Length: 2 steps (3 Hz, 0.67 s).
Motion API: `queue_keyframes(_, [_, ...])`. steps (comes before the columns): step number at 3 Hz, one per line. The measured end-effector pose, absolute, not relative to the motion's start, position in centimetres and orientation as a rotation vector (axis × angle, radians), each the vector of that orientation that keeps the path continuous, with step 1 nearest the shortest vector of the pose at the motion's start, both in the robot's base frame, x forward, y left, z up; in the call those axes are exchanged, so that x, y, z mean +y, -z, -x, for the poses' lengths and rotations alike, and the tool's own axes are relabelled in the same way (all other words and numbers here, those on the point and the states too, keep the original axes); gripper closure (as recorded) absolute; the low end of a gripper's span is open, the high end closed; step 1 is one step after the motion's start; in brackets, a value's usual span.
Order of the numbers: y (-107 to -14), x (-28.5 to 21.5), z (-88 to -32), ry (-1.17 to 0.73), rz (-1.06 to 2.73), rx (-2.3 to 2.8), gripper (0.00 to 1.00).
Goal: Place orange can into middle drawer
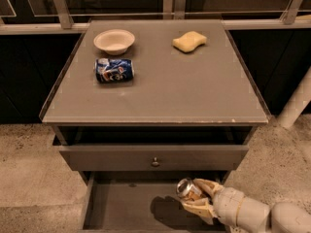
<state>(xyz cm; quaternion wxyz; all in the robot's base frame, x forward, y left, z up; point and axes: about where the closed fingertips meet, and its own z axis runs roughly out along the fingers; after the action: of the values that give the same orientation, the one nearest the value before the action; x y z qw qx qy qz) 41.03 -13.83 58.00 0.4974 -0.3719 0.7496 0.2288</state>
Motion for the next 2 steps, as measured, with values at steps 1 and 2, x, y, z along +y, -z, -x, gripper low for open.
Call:
queue_keyframes(1, [-54.0,-13.9,-42.0,-0.573,0.848,1.835,1.00])
queue_keyframes(2, [-50.7,-13.9,-43.2,-0.582,0.815,1.875,1.00])
